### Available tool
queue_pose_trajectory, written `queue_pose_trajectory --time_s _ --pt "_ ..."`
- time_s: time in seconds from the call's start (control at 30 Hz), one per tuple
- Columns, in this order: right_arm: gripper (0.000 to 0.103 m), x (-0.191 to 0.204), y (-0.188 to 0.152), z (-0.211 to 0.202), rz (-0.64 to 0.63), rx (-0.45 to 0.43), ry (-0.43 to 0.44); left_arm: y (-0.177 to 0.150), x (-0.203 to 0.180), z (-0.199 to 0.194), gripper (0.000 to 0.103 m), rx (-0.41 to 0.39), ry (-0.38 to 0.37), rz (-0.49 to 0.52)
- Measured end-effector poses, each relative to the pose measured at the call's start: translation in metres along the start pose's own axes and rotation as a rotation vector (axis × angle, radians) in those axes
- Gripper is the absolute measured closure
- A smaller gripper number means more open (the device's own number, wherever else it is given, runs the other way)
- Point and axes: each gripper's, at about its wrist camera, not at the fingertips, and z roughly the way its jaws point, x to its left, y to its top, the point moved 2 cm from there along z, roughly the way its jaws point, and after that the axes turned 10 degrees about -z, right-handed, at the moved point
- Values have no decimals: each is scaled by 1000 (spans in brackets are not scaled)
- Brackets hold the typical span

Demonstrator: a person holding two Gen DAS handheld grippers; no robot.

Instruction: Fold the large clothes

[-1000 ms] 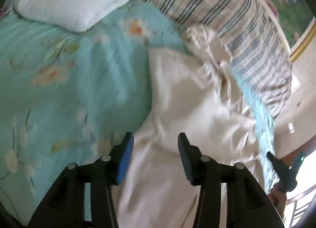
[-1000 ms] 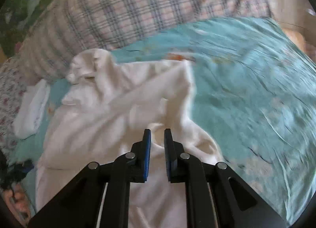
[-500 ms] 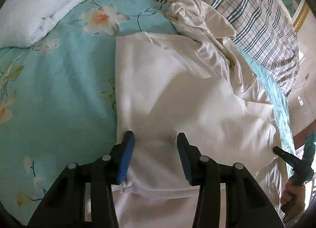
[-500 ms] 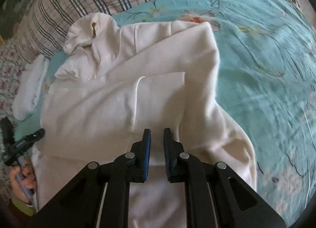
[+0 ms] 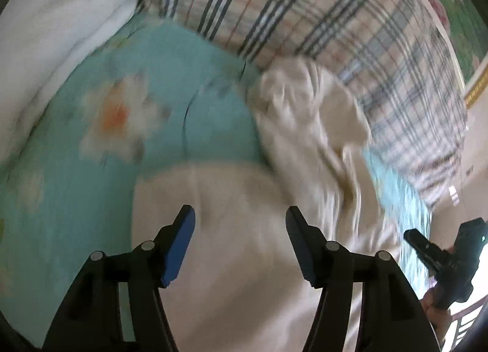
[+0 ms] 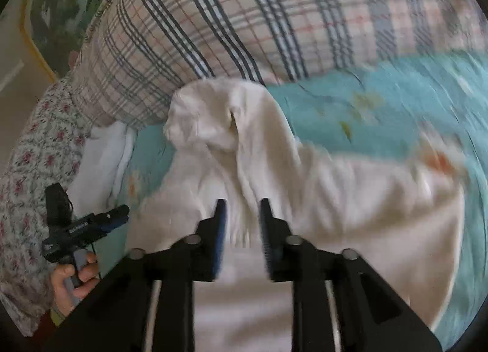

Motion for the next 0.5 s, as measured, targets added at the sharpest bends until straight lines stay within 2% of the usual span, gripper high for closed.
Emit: queue_pose_trajectory --time_s 0.07,0.2,0.3,0.43,0.5 --pt "56 3 23 15 -36 -16 -25 29 -14 18 37 -9 17 31" --pt "54 12 73 56 -139 -32 -66 76 -36 58 36 -43 94 108" --pt "54 16 97 83 -213 -31 -85 102 -47 86 36 -40 79 122" --pt "54 18 116 120 -291 5 -104 120 -61 111 36 -57 71 172" --pt "55 15 120 137 -307 35 -112 123 -64 122 40 -49 36 180"
